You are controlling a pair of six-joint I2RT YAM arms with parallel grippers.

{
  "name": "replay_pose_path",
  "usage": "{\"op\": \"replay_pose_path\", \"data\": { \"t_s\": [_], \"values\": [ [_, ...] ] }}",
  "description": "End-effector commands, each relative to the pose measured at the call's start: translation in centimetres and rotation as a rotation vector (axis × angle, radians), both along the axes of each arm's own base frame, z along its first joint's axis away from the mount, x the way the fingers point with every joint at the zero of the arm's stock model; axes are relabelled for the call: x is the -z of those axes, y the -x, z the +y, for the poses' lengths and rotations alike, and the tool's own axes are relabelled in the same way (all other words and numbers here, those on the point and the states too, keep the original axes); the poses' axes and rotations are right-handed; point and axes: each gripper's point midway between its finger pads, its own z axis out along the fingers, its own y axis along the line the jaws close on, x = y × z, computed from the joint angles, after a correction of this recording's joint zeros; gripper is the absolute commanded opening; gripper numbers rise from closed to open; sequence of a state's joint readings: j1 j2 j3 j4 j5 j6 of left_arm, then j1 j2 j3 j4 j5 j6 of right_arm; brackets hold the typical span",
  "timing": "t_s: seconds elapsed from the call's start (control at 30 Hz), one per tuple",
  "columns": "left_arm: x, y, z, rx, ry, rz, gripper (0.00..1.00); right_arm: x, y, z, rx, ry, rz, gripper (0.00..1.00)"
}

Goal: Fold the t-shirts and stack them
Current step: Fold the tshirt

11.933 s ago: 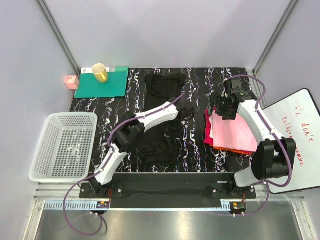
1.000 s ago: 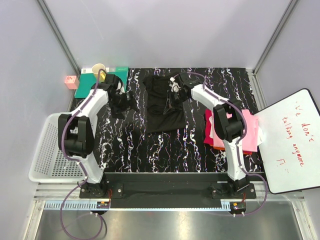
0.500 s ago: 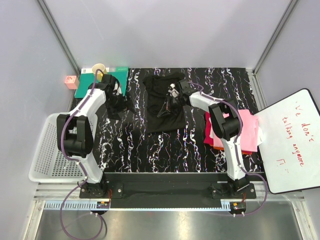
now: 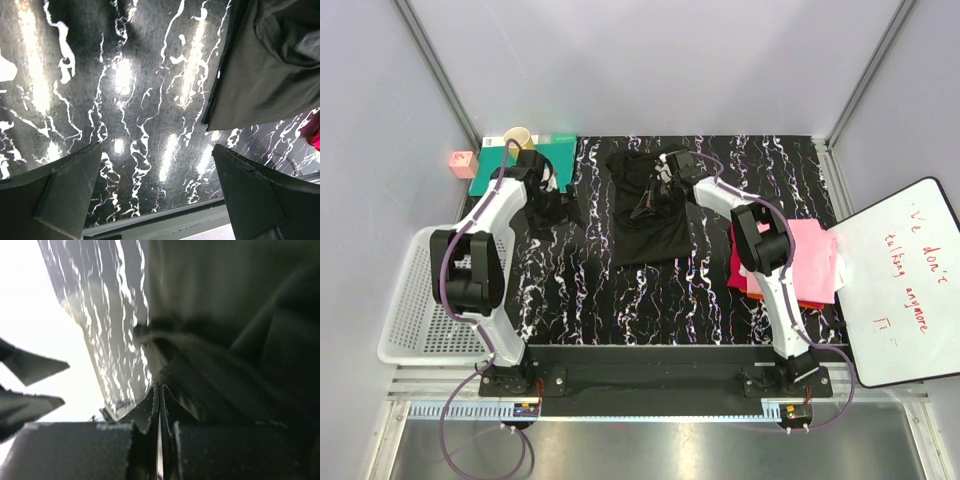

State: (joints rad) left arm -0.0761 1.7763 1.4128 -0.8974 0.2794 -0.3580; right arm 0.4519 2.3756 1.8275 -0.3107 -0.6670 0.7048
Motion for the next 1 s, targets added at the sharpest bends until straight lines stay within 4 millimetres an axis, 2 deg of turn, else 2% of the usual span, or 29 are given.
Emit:
{"op": "replay_pose_path", "data": {
  "t_s": [0.0,0.1,0.17,0.2,0.23,0.27,0.33,0.37,0.4,0.43,0.47,0.5,0.53,0.57,0.6,0.67,0.7,0.77,0.83,0.97],
  "values": [
    [-1.7,0.3,0.9,0.01,-0.021,-0.052,0.99,0.2,-3.9,-0.6,0.052,0.038,-0.096,0.0],
    [-1.8,0.7,1.3,0.014,-0.029,-0.05,0.99,-2.4,-5.8,-0.6,0.05,0.017,-0.168,0.0],
    [-1.4,1.1,1.4,0.018,-0.032,-0.04,0.99,-5.2,-6.6,-0.7,0.046,0.012,-0.217,0.0],
    [-1.2,1.3,1.5,0.016,-0.034,-0.031,0.99,-7.3,-6.8,-0.6,0.044,-0.003,-0.252,0.0],
    [-0.9,1.4,1.5,0.016,-0.034,-0.025,0.99,-8.1,-6.5,-0.9,0.039,0.0,-0.25,0.0],
    [-0.7,1.5,1.5,0.015,-0.036,-0.02,0.99,-9.6,-6.2,-1.0,0.039,-0.003,-0.27,0.0],
    [-0.2,1.7,1.3,0.015,-0.025,-0.008,0.99,-9.9,-5.1,-1.4,0.03,0.005,-0.246,0.0],
    [0.0,1.8,1.3,0.015,-0.02,-0.003,0.99,-11.1,-4.5,-1.7,0.033,0.0,-0.254,0.0],
    [0.1,1.8,1.2,0.015,-0.017,-0.002,0.99,-9.7,-3.5,-2.2,0.033,0.017,-0.21,0.0],
    [0.2,1.8,1.2,0.014,-0.015,-0.002,0.99,-9.4,-2.7,-2.3,0.027,0.02,-0.192,0.0],
    [0.2,1.7,1.1,0.014,-0.014,-0.002,0.99,-10.1,-2.0,-2.6,0.027,0.02,-0.193,0.0],
    [0.3,1.6,1.1,0.014,-0.009,-0.001,0.99,-8.2,-0.6,-3.2,0.025,0.046,-0.138,0.0],
    [0.3,1.5,1.0,0.014,-0.006,-0.002,0.99,-7.5,0.0,-3.6,0.026,0.058,-0.125,0.0],
    [0.3,1.5,0.9,0.014,0.001,0.0,0.99,-7.9,0.8,-3.9,0.022,0.059,-0.127,0.0],
    [0.3,1.4,0.8,0.015,0.005,0.0,0.99,-6.3,2.1,-4.4,0.018,0.08,-0.088,0.0],
    [0.3,1.2,0.6,0.014,0.015,0.001,0.99,-6.2,3.2,-4.7,0.006,0.081,-0.086,0.0],
    [0.4,1.2,0.5,0.014,0.017,0.003,0.99,-5.1,4.1,-5.2,0.003,0.097,-0.06,0.0],
    [0.4,1.2,0.5,0.012,0.023,0.007,0.99,-4.7,5.0,-5.3,-0.012,0.108,-0.057,0.0],
    [0.5,1.1,0.4,0.013,0.026,0.007,0.99,-3.5,5.8,-5.5,-0.021,0.131,-0.038,0.0],
    [0.6,1.2,0.4,0.013,0.031,0.012,0.99,-1.2,5.8,-5.4,-0.029,0.159,-0.01,0.0]
  ]
}}
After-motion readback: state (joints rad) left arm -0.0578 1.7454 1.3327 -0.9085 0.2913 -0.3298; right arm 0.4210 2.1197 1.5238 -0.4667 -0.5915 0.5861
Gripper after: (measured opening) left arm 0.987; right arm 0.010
